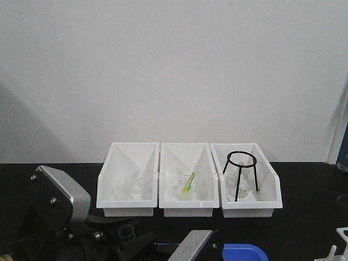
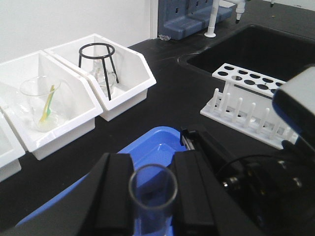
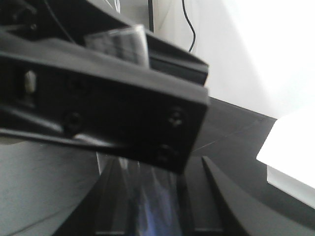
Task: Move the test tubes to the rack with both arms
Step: 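Close the right gripper around the test tube below the left gripper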
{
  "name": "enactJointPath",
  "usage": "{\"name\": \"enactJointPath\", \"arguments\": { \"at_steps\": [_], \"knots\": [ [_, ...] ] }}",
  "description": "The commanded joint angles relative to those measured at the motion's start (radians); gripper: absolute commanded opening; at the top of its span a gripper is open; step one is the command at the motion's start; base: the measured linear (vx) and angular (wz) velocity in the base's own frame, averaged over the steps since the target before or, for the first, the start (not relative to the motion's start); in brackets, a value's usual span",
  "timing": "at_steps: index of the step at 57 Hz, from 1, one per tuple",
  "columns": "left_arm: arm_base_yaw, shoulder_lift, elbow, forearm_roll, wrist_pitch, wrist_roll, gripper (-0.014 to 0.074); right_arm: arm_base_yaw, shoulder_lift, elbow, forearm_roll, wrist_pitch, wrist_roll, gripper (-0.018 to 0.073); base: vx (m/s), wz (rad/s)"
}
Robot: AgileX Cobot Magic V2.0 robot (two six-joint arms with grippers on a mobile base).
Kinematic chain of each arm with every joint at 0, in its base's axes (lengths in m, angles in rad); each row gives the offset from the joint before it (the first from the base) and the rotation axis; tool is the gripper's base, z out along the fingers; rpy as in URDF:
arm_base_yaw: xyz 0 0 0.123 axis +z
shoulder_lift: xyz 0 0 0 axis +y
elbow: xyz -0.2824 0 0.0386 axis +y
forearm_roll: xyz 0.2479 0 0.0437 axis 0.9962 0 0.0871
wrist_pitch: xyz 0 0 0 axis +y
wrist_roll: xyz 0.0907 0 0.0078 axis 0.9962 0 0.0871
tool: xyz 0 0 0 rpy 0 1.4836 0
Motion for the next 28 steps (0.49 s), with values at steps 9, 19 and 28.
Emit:
{"name": "enactJointPath", "arguments": {
  "at_steps": [9,19,28],
  "knots": [
    [-0.009,-0.022,-0.035,-0.009,-0.082,-0.006,0.0047,-0.004,-0.03,-0.032,0.02,-0.076,0.005,-0.0011,0.0,0.0],
    [-0.009,-0.022,-0.035,-0.009,-0.085,-0.004,0.0212,-0.004,-0.03,-0.032,0.02,-0.072,0.008,-0.0011,0.0,0.0],
    [-0.008,-0.023,-0.035,-0.007,-0.112,-0.001,0.0356,-0.004,-0.03,-0.032,0.02,-0.071,0.008,-0.0011,0.0,0.0]
  ]
}}
